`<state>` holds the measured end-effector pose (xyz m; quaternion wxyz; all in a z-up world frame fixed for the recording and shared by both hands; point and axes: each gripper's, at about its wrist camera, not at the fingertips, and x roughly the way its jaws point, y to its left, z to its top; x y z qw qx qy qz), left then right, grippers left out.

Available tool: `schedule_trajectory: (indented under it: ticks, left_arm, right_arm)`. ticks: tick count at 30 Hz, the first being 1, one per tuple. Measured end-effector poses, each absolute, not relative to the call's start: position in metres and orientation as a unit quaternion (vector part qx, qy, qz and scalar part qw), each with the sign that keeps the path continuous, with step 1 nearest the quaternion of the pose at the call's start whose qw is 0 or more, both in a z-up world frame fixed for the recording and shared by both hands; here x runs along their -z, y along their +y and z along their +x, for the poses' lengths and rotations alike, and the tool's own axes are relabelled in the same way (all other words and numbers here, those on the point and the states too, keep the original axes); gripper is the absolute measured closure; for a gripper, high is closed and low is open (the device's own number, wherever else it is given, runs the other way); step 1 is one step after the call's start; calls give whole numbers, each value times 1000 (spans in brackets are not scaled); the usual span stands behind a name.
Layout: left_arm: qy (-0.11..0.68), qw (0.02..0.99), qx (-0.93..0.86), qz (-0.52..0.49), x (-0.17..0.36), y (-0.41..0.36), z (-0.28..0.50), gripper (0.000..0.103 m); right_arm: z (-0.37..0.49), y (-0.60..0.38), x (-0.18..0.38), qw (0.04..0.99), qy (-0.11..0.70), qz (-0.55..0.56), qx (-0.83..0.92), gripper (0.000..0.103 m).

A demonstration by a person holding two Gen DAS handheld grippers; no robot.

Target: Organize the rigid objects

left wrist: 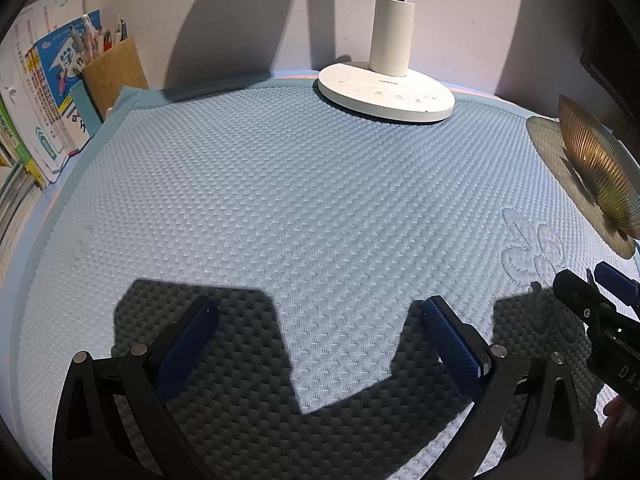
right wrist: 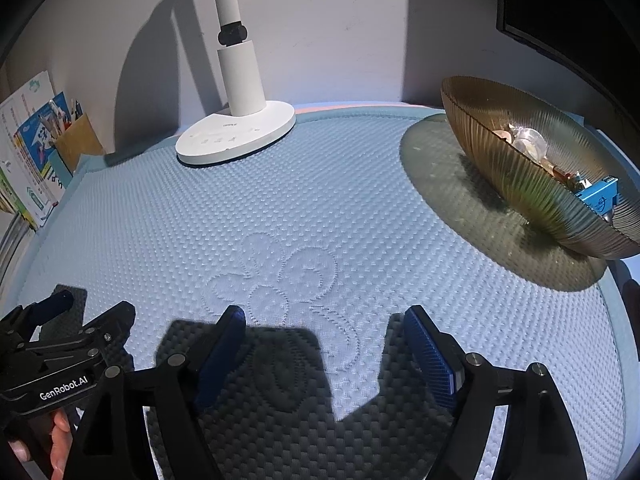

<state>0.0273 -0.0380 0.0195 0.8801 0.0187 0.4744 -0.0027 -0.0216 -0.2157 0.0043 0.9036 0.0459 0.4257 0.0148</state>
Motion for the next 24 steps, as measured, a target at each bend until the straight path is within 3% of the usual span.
schedule_trajectory:
  ticks: [24]
  left_arm:
    - [475, 880, 5, 10, -20, -38, 29, 0]
  right_arm:
    - [-31, -203, -11, 916, 401, 27, -21, 8]
